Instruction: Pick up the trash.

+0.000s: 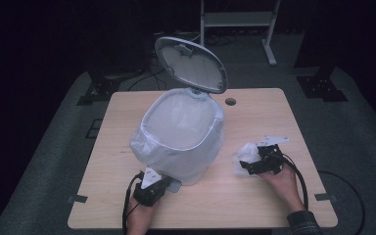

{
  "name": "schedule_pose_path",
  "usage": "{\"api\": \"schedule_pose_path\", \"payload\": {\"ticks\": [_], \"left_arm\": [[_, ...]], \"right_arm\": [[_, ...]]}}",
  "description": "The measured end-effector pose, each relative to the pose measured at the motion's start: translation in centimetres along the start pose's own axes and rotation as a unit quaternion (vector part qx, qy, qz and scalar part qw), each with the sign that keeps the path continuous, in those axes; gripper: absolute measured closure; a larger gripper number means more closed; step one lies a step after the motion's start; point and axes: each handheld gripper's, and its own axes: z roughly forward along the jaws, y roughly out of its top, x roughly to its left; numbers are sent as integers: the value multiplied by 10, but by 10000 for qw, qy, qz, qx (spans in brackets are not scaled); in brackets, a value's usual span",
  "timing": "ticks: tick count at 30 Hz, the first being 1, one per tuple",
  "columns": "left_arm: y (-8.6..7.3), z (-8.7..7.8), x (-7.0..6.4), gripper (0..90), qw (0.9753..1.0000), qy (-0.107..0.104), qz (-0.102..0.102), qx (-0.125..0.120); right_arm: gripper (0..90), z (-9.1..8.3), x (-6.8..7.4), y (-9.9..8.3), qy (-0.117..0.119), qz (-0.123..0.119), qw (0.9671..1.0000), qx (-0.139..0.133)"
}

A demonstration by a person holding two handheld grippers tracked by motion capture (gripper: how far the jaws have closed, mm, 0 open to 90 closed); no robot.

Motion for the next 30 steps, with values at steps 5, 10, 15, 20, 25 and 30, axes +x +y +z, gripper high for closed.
{"api": "schedule_pose_path", "payload": {"ticks": [5, 10, 15, 20, 25, 30], "left_arm": [[0, 0, 0, 900, 10000, -1, 1, 0], [0, 0, 0, 900, 10000, -3, -4, 2], [0, 0, 0, 900, 10000, -4, -10, -1], [0, 0, -1, 900, 10000, 23, 17, -1], [0, 0, -1, 900, 10000, 33, 23, 1], [0, 0, -1, 900, 10000, 29, 23, 2]], "right_arm": [[10, 7, 0, 0, -1, -32, 10000, 75], [10, 13, -2, -2, -7, 4, 9999, 159], [10, 19, -4, -4, -34, 10, 9996, 281], [11, 21, -3, -5, -86, -69, 9992, 383], [78, 19, -2, -6, -89, -84, 9992, 382], [153, 15, 0, -8, -57, -99, 9995, 309]]}}
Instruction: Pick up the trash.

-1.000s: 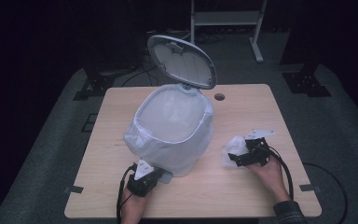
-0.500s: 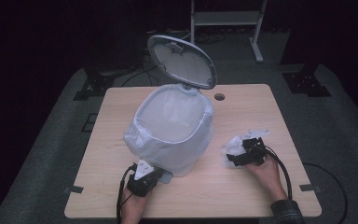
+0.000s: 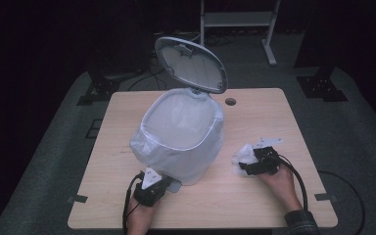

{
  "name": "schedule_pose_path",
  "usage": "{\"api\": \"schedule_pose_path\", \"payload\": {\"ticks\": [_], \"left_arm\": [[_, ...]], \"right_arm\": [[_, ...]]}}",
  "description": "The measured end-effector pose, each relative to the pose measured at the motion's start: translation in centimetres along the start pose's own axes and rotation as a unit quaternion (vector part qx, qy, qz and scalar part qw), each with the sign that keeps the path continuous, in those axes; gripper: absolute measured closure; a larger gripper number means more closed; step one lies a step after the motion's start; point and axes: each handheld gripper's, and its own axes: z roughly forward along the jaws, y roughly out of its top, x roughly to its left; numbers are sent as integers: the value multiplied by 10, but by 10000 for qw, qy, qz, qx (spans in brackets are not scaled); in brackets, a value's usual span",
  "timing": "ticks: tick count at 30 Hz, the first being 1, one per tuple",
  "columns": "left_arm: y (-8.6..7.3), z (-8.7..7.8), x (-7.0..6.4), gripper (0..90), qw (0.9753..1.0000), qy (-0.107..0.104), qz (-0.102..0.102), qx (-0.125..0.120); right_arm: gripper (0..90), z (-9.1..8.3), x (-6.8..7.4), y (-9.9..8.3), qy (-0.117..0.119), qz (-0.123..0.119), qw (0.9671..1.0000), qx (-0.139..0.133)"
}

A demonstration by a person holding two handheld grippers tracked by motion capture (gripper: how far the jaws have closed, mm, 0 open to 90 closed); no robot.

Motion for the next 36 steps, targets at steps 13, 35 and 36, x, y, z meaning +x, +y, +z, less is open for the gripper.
{"api": "schedule_pose_path", "payload": {"ticks": [13, 35, 36], "left_arm": [[0, 0, 0, 900, 10000, 7, 4, 0], [0, 0, 0, 900, 10000, 7, 4, 0], [0, 0, 0, 900, 10000, 9, 5, -1]], "right_arm": [[432, -11, 1, -7, 43, -40, 9999, -108], [795, -21, -2, -13, 261, -17, 9996, -82], [795, -21, -3, -13, 269, -19, 9996, -89]]}}
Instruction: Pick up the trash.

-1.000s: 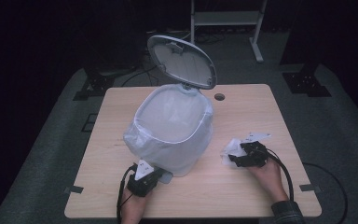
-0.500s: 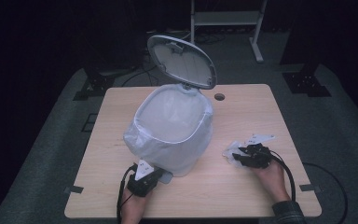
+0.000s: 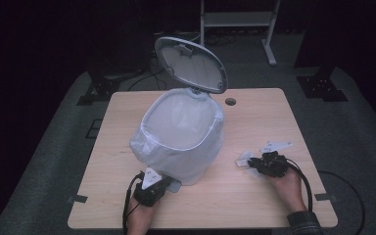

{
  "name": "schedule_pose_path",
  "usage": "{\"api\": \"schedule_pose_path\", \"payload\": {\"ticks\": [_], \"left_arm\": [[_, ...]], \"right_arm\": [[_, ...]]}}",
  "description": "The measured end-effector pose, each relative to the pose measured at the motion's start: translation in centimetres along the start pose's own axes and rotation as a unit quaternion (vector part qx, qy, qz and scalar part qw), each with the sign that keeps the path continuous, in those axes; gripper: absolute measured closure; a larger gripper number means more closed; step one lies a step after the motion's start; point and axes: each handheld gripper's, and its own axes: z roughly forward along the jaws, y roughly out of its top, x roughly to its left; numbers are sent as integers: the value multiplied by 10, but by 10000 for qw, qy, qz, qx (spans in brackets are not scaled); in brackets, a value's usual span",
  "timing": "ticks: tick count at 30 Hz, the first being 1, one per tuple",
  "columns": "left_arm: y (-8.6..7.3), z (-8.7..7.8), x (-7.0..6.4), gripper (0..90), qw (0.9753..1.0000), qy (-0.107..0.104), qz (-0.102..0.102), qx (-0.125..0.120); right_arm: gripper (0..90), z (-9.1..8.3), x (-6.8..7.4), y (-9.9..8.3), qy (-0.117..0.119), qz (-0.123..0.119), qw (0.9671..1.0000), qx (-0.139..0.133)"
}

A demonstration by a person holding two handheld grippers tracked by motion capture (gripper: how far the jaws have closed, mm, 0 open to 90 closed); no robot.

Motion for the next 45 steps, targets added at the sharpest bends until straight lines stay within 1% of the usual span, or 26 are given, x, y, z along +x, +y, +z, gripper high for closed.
{"api": "schedule_pose_path", "payload": {"ticks": [6, 14, 15, 21, 22, 24, 36, 42, 43, 45], "left_arm": [[0, 0, 0, 900, 10000, -1, 1, 2], [0, 0, 0, 900, 10000, 0, 1, 1], [0, 0, 0, 900, 10000, 3, 4, 8], [0, 0, 0, 900, 10000, 0, 0, 5], [0, 0, 0, 900, 10000, 2, 3, 9], [0, 0, 1, 900, 10000, -19, -14, 4], [0, 0, 0, 900, 10000, -9, -5, 0], [0, 0, 0, 900, 10000, -9, -7, 1], [0, 0, 0, 900, 10000, -9, -6, 1], [0, 0, 0, 900, 10000, -10, -6, 1]], "right_arm": [[796, -3, -2, -1, 90, 35, 9999, -96], [797, -9, 0, 1, 158, 1, 9996, -219], [797, -11, -1, 2, 199, 27, 9994, -290], [798, -19, -1, 5, 277, 54, 9986, -442], [797, -23, 0, 6, 312, 53, 9981, -530], [797, -25, 0, 7, 326, 49, 9977, -590], [798, -38, 1, 13, 386, 41, 9964, -755], [798, -43, 2, 16, 467, 38, 9953, -843], [798, -46, 2, 18, 513, 48, 9945, -914], [798, -48, 3, 19, 550, 47, 9939, -951]]}}
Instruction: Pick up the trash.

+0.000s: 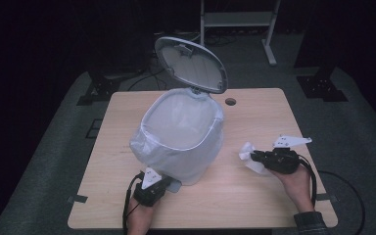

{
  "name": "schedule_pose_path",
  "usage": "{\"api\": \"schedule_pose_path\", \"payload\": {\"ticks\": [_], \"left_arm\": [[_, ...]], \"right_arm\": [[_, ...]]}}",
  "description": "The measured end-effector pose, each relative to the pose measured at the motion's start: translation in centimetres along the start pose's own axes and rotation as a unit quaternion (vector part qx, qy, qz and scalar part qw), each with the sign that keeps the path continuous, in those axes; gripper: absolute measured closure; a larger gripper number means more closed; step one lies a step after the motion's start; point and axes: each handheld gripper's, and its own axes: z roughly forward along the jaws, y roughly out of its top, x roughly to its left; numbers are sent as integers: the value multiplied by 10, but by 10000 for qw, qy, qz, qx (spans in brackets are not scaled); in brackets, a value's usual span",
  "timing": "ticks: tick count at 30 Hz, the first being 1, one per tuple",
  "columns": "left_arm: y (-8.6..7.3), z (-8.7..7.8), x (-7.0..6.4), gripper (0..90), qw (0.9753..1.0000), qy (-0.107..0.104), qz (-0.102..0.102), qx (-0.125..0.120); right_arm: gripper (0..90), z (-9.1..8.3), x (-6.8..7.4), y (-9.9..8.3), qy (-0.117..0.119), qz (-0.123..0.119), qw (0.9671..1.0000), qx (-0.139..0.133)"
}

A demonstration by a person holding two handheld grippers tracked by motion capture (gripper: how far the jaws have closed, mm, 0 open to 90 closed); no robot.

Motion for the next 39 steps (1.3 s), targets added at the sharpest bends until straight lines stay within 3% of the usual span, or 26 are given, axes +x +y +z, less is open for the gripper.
{"api": "schedule_pose_path", "payload": {"ticks": [18, 39], "left_arm": [[0, 0, 0, 900, 10000, 3, 1, -1], [0, 0, 0, 900, 10000, -20, -17, 11]], "right_arm": [[798, -15, 7, 16, 213, -70, 9993, -291], [798, -36, 15, 50, 439, -232, 9960, -743]]}}
